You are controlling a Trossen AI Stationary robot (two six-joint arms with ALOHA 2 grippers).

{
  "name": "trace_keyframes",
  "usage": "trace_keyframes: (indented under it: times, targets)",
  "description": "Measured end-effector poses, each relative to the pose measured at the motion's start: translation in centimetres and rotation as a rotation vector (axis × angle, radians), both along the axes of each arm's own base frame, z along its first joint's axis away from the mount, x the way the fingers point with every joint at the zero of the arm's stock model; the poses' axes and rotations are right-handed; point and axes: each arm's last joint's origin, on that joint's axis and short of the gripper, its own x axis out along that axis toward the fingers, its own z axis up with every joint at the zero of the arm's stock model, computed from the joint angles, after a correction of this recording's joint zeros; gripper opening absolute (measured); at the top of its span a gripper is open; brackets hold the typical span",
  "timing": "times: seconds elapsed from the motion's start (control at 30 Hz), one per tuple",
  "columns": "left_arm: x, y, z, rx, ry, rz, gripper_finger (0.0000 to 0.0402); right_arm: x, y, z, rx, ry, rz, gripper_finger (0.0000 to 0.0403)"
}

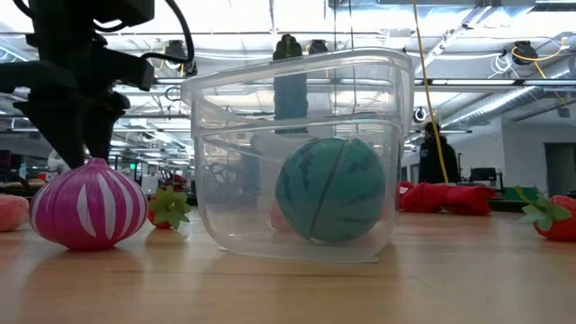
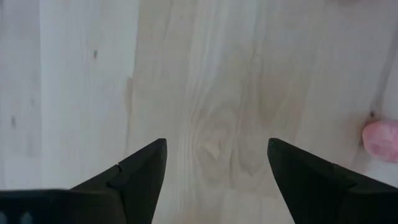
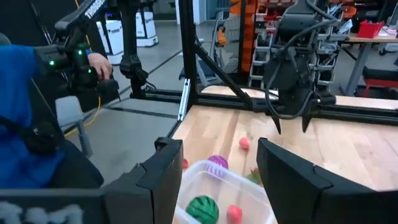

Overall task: Pick and placing Produce into tupperware
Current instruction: Put the top red strawberry into the transparent bin

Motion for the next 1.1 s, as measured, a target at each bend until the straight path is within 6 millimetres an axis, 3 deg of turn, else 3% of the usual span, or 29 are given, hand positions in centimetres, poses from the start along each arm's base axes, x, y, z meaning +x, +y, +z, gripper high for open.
trace_keyframes:
  times: [0.27,0.7,1.1]
  targets:
    - [0.6,-0.2,0.1,0.017,-0.03,-0.181,0.0289,1.6,0.9,0.1,0.035,-0.068,-0.001,0.0196]
    - [2.2,-0.6,0.5,-0.049,-0.175,-0.433,0.0295,2.5,1.4,-0.7,0.049,-0.023,-0.007,0.0196]
    - [4.7,-0.7,-1.7,-0.022,-0.193,-0.589,0.0292,2.9,1.6,-0.5,0.073,-0.051,-0.008,0.0196]
